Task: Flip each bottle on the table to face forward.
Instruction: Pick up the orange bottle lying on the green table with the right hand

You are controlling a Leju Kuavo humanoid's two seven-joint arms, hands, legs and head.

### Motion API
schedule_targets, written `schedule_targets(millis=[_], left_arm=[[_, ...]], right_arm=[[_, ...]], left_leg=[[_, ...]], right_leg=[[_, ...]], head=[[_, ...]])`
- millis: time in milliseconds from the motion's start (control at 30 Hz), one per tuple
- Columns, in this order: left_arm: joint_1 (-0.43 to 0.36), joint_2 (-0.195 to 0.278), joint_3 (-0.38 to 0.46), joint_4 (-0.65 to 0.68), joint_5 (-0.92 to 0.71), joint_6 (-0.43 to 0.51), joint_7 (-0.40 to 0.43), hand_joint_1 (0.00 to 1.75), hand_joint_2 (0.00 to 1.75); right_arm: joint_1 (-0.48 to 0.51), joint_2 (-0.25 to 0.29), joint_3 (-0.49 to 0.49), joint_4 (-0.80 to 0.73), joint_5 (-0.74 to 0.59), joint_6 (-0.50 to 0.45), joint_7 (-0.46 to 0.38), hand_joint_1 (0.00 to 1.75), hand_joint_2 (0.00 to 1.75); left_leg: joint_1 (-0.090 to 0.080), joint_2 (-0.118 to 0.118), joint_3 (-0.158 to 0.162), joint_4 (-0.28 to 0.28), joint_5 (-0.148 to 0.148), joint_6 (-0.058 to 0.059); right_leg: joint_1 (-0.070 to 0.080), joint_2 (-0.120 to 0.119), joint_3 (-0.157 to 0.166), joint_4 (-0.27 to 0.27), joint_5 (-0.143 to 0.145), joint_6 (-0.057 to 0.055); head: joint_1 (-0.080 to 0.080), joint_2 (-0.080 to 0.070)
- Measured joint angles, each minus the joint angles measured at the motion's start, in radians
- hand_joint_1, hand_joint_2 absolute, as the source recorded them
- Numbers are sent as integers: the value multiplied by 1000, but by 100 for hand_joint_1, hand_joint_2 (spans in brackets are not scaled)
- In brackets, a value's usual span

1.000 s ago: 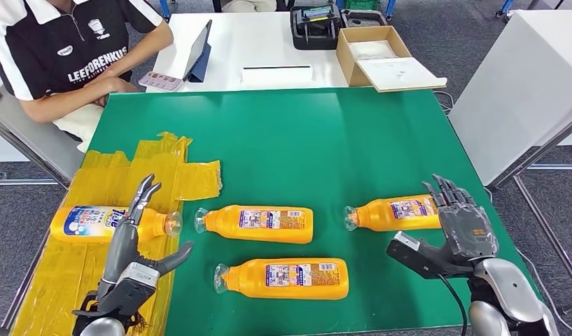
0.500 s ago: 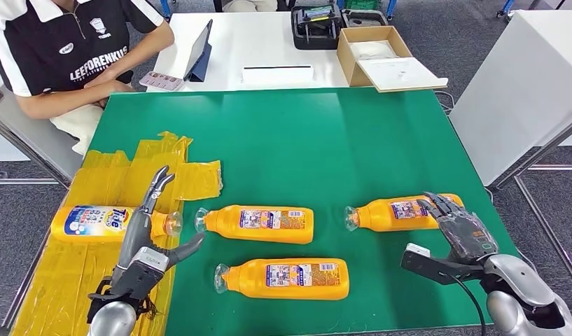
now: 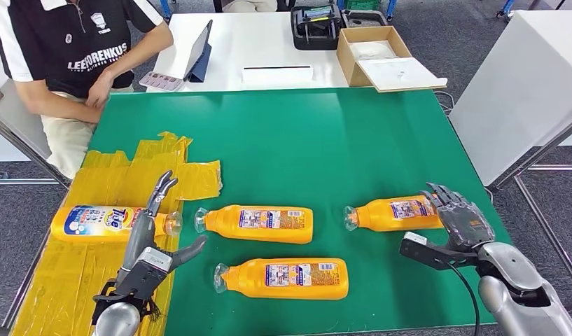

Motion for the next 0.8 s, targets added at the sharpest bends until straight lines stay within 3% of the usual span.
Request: schedule_targets(millis=[167,400,800], left_arm=[[0,0,0,4,3,0,-1,0,175],[-6,2,5,28,16,0,-13,0,175],[22,28,26,37,66,22,-26,0,175]], right_arm=[[-10,16,17,17,11,-21,6,0,175],[-5,73,24,17,82,-142,62,0,175],[-68,112,74,48,116,-64,81,0,175]], left_leg=[[0,0,0,0,0,0],[0,0,0,0,0,0],[0,0,0,0,0,0]], right_leg=[[0,0,0,0,0,0],[0,0,0,0,0,0],[0,0,0,0,0,0]], head=[[0,0],[0,0],[0,0]])
